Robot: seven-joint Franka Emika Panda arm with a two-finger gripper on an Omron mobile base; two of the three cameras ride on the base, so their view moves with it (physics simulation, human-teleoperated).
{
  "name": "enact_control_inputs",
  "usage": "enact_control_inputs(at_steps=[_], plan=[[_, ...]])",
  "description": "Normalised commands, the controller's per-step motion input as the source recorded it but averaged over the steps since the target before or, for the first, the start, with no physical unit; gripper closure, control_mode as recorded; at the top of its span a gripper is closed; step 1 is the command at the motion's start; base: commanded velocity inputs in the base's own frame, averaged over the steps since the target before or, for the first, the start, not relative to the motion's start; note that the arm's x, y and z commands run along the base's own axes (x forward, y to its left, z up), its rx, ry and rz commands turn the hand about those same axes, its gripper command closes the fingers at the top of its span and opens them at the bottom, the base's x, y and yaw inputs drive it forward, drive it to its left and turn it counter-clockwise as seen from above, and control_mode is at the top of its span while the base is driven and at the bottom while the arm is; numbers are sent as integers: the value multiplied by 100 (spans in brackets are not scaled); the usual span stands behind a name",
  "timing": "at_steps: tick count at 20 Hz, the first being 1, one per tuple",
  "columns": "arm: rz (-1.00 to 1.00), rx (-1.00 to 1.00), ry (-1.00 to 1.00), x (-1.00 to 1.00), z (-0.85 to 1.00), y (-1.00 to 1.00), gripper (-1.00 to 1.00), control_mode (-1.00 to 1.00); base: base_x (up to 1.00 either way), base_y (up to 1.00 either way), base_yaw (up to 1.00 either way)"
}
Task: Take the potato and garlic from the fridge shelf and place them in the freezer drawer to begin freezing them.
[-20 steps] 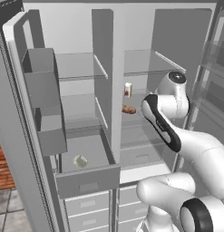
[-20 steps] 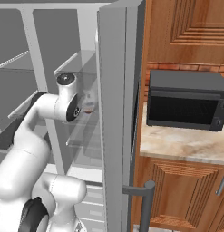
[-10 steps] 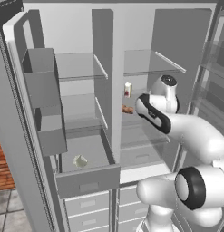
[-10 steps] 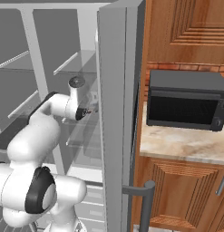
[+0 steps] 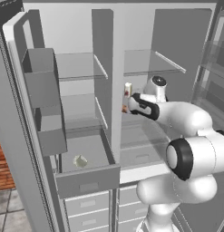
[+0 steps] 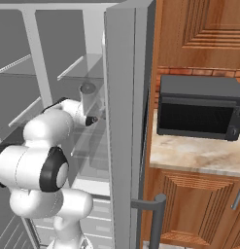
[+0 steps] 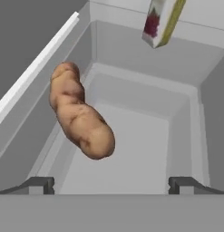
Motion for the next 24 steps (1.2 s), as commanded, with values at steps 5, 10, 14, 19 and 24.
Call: enact_control_inputs(at_steps=[5,10,14,19,24], plan=[[1,1,4,49,-30,13,-100,-100,0,0,0],[1,1,1,48,-21,12,-100,-100,0,0,0],[1,1,3,45,-23,14,-100,-100,0,0,0],[3,0,6,11,-59,12,100,-100,0,0,0],[2,0,1,0,-56,4,100,-100,0,0,0]])
